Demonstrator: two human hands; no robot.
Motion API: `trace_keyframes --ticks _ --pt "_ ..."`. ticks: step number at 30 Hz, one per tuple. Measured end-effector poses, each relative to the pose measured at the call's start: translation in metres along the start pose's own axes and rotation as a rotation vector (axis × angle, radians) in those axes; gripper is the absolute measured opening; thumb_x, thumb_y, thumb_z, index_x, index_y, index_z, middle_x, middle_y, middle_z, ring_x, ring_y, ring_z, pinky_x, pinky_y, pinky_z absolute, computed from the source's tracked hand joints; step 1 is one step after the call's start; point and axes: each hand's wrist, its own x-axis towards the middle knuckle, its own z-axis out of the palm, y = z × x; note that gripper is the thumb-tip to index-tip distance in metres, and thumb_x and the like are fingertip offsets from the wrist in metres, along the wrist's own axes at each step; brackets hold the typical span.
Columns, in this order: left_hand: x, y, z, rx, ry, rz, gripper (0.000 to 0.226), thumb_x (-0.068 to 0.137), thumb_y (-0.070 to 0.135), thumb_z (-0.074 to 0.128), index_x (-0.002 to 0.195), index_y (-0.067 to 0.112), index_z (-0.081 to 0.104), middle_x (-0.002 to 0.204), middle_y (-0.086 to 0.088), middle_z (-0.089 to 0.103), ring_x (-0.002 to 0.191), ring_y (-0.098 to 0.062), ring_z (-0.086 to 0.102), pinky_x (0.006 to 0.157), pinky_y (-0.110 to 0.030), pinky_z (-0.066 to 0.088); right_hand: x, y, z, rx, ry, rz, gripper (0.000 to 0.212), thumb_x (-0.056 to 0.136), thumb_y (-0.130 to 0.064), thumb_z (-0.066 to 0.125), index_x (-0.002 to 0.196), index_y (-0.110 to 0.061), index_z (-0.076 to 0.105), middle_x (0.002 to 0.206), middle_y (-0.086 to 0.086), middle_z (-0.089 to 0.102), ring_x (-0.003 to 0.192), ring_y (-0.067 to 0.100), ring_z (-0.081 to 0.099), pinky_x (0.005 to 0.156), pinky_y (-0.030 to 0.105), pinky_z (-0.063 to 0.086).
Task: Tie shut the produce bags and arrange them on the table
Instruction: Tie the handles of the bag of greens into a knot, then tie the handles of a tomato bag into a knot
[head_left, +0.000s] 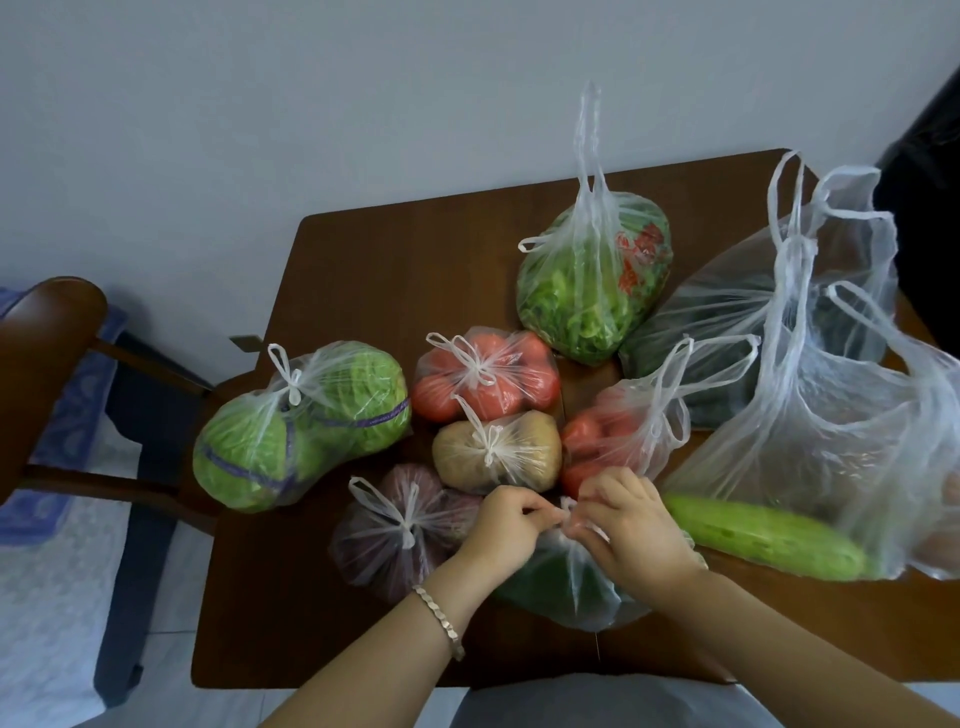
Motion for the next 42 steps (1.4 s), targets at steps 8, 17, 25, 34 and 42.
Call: trace_keyframes --ticks 8,17,25,34,42 --pt "0.004 -0.015 -0.005 0.133 0.137 -0.089 0.013 0.084 0.016 0.062 0.079 0.014 0.074 0.083 -0.005 0.072 0.072 -0.008 0.06 0.063 -0.018 0.043 -0.005 -0.016 -0.012 -0.081 -0.098 -0.041 0.02 0.057 -0.036 0.085 0.061 -0.029 0.066 0.066 -0.017 0.065 0.063 0.008 0.061 0.058 0.016 0.05" --pt "0.01 -0.024 -0.011 0.259 0.193 -0.232 0.017 0.085 0.018 0.06 0.09 0.009 0.074 0.097 -0.009 0.072 0.092 -0.02 0.063 0.077 -0.024 0.046 -0.006 -0.022 -0.003 0.084 -0.265 0.053 0.014 0.083 -0.031 0.063 0.078 -0.018 0.067 0.084 -0.006 0.066 0.085 0.015 0.055 0.081 0.026 0.044" --pt "0.016 0.015 -0.01 0.421 0.111 0.004 0.02 0.088 0.01 0.049 0.089 0.005 0.068 0.095 -0.011 0.07 0.093 -0.022 0.062 0.083 -0.026 0.048 0.005 -0.006 -0.038 0.391 -0.021 0.559 0.02 0.078 -0.037 0.065 0.063 -0.025 0.059 0.057 -0.007 0.058 0.052 0.001 0.052 0.055 0.021 0.045" --pt "0.031 0.069 0.019 0.271 0.028 0.348 0.04 0.082 0.019 0.064 0.121 0.015 0.054 0.119 -0.003 0.055 0.096 -0.009 0.051 0.086 -0.013 0.039 0.049 0.026 -0.068 0.465 0.16 0.627 0.012 0.085 -0.025 0.061 0.077 -0.016 0.06 0.072 0.006 0.055 0.066 0.015 0.05 0.065 0.027 0.038" --pt "0.037 0.088 0.033 0.068 0.146 0.405 0.027 0.095 0.019 0.044 0.08 0.001 0.058 0.075 -0.016 0.063 0.073 -0.027 0.058 0.073 -0.038 0.048 0.063 0.028 -0.088 0.561 0.286 0.508 0.034 0.091 -0.019 0.051 0.061 -0.005 0.058 0.055 -0.002 0.05 0.055 0.0 0.049 0.056 0.012 0.037"
